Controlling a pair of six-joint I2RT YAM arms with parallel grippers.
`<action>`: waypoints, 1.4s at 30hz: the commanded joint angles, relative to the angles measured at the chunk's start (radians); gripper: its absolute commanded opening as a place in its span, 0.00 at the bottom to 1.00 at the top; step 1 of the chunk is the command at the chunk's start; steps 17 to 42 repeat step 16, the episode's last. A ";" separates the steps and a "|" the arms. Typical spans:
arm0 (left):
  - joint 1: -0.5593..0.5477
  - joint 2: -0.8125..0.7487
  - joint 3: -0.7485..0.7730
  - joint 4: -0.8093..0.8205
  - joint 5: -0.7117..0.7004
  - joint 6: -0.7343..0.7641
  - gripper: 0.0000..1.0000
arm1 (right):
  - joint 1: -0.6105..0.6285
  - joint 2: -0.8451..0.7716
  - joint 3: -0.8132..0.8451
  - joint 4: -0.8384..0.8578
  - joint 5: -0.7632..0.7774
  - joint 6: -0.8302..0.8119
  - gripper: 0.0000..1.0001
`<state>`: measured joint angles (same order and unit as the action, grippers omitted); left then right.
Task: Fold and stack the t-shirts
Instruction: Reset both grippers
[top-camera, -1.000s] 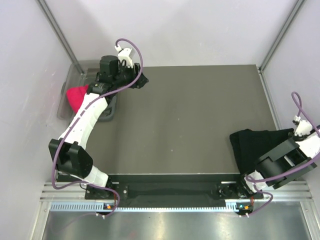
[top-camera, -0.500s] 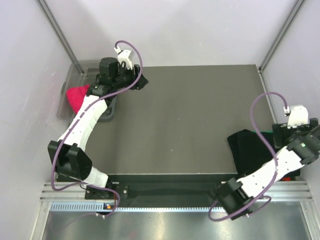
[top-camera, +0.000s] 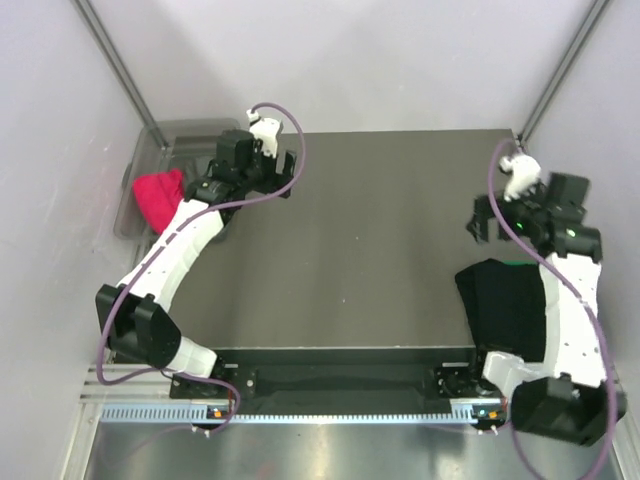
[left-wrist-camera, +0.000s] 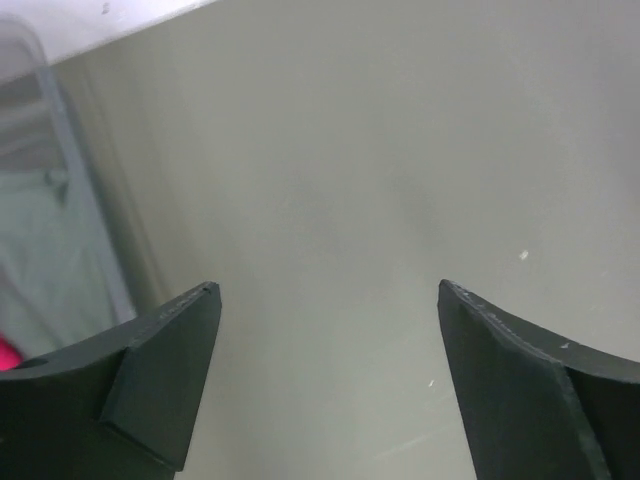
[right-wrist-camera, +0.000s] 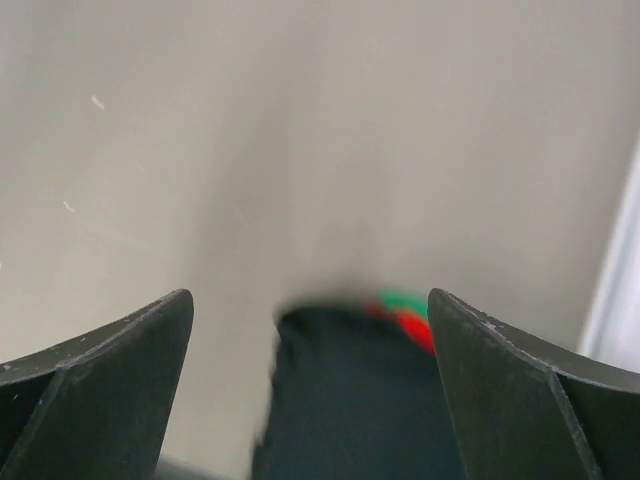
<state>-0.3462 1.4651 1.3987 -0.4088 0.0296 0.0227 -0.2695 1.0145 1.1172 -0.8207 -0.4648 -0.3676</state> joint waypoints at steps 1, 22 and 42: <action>0.009 -0.048 -0.030 -0.021 -0.041 0.054 0.99 | 0.182 0.138 0.120 0.206 0.143 0.179 1.00; 0.030 -0.093 -0.096 -0.092 -0.052 -0.074 0.99 | 0.403 0.447 0.296 0.195 0.117 0.217 0.99; 0.030 -0.093 -0.096 -0.092 -0.052 -0.074 0.99 | 0.403 0.447 0.296 0.195 0.117 0.217 0.99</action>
